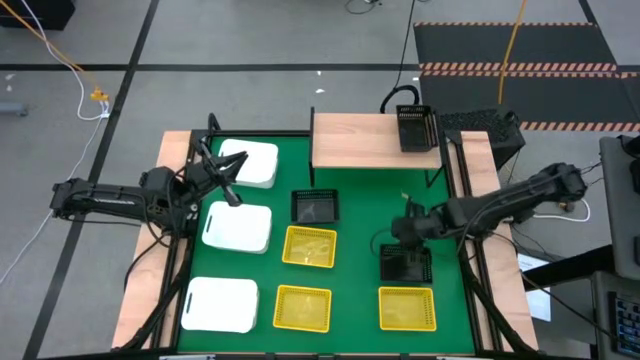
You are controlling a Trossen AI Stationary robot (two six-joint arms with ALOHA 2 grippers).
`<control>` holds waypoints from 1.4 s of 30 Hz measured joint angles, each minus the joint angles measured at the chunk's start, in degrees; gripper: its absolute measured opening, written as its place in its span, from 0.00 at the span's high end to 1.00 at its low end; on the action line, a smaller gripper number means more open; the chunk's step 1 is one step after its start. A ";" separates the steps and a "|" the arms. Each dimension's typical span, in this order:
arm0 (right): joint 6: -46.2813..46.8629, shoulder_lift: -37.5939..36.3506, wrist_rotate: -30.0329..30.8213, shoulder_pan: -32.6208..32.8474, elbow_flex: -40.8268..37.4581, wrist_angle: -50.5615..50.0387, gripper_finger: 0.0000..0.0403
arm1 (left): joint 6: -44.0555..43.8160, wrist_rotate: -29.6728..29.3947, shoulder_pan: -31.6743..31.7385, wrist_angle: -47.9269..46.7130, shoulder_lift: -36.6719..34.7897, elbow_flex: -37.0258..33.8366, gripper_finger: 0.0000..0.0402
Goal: Stack baskets on shelf by color
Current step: Stack the bottom black bin into the other black bin on the shelf
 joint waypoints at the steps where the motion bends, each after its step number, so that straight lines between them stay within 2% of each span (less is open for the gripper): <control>1: 0.25 0.43 -0.30 0.31 0.00 -0.29 0.78 | -0.05 -0.01 0.00 -0.02 0.00 0.00 0.91; 9: 2.37 1.29 0.76 0.99 -0.09 1.08 0.70 | 0.28 0.00 -0.01 0.03 0.00 0.00 0.91; 14: 2.03 1.29 0.07 0.93 -4.62 8.10 0.61 | 0.91 0.00 -0.02 0.04 0.00 0.00 0.91; 18: 3.61 1.18 -0.20 0.91 -7.35 10.50 0.59 | 1.17 -0.01 -0.01 0.04 0.00 0.00 0.91; 23: 4.40 0.87 -1.94 0.89 -7.45 9.99 0.66 | 1.91 -0.01 -0.02 0.04 0.00 0.00 0.91; 28: 3.73 0.86 -2.00 0.89 -7.46 6.87 0.80 | 1.93 -0.01 -0.01 0.33 0.00 0.00 0.91; 34: 3.31 0.83 -1.92 0.66 -7.48 7.98 0.97 | 1.91 -0.01 0.00 0.40 0.00 0.00 0.91; 38: 3.65 0.85 -2.65 -0.07 -7.48 10.68 0.97 | 1.76 -0.01 0.00 0.39 0.00 0.00 0.91; 42: 3.32 0.58 -7.28 -1.62 -7.18 17.96 0.98 | 1.61 -0.01 0.00 0.39 0.00 0.00 0.91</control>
